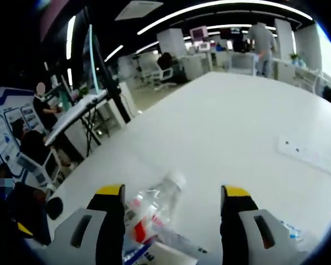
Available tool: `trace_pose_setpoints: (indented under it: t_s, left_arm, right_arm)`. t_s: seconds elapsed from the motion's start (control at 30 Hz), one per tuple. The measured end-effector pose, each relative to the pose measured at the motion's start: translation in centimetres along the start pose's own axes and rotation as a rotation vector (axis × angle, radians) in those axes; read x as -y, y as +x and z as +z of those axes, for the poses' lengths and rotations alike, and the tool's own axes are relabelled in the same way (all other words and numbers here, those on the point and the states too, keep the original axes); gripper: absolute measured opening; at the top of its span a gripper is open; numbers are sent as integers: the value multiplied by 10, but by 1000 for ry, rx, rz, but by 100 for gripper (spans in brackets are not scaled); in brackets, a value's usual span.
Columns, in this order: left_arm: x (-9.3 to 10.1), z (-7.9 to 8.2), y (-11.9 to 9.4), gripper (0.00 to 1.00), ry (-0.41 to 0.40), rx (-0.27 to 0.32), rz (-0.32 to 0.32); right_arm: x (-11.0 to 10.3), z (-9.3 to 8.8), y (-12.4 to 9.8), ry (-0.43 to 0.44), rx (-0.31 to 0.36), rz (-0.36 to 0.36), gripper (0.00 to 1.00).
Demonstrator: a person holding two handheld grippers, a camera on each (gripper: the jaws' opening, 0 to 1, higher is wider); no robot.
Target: Arrange the tabletop items into an orderly group along one side of the table until the central work area is clear of visible clutter.
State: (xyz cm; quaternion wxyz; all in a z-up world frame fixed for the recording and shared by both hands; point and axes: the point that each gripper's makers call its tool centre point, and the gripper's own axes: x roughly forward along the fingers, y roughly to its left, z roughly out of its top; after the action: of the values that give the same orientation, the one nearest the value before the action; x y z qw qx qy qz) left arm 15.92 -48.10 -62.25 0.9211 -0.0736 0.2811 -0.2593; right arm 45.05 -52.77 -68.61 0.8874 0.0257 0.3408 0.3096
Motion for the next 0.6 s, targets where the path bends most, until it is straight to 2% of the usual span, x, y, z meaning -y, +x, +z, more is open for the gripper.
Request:
trace_pose_setpoints:
  t_s: [0.3,0.43,0.53,0.6]
  left_arm:
    - [-2,-5,0,83,-5,-15,11]
    - [-2,-6,0,83,-3,-22,12]
    - [-1,-6,1,83,-6,-21,12]
    - [-1,-6,1,83,-7,-22,12]
  right_arm:
    - [-22,10,22,-50,18,23,63]
    - [-24,10,31,-41,4,14,56]
    - [-21,3,36,-29,-32,0,53]
    - [-17,-6,38,-32,-82,-13,51]
